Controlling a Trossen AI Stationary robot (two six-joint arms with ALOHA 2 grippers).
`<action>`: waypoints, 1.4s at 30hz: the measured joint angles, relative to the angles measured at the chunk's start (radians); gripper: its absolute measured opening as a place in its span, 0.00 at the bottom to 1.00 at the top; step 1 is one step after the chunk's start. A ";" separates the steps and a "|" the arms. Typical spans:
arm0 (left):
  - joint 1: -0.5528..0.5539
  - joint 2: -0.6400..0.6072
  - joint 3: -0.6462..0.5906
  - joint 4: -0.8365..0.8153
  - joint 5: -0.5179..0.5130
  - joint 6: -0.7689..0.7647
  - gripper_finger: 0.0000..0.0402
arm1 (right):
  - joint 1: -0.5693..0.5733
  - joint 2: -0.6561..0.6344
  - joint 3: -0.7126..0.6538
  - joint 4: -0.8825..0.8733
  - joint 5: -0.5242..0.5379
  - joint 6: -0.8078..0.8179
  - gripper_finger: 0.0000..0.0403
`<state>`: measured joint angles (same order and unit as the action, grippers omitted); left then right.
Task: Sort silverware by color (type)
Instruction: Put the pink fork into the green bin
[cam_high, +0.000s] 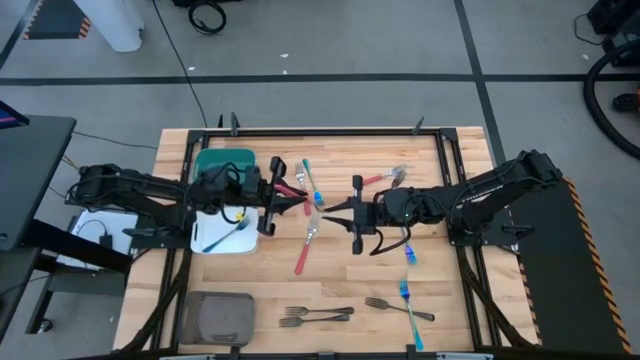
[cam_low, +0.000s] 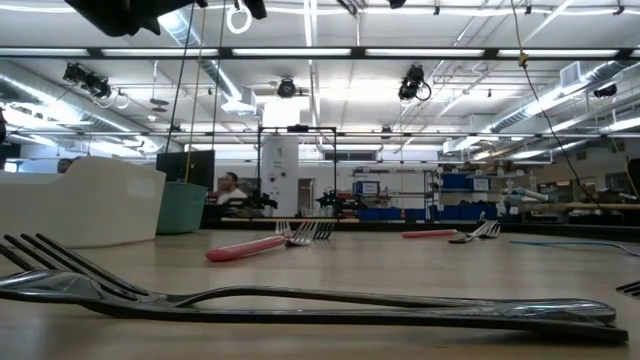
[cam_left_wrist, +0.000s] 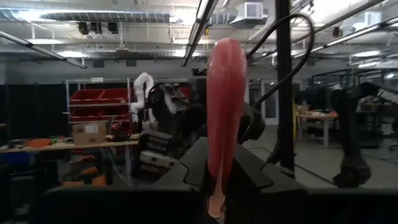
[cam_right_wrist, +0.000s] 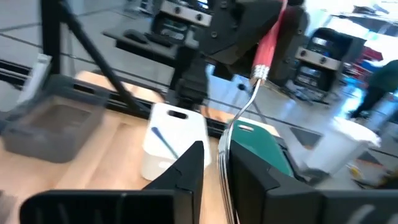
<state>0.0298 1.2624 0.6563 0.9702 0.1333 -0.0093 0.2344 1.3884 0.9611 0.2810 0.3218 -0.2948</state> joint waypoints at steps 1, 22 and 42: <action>0.009 -0.007 0.000 -0.020 0.000 0.005 0.11 | 0.000 0.000 0.000 -0.001 0.027 0.000 0.19; 0.240 -0.405 -0.001 -0.867 -0.047 0.019 0.11 | 0.000 0.000 0.000 -0.092 0.262 -0.003 0.19; 0.444 -0.530 -0.001 -1.502 -0.466 0.126 0.12 | -0.173 0.000 -0.001 -0.264 0.261 0.012 0.19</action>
<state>0.4738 0.7328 0.6556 -0.5314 -0.3323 0.1169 0.0619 1.3884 0.9604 0.0167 0.5831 -0.2831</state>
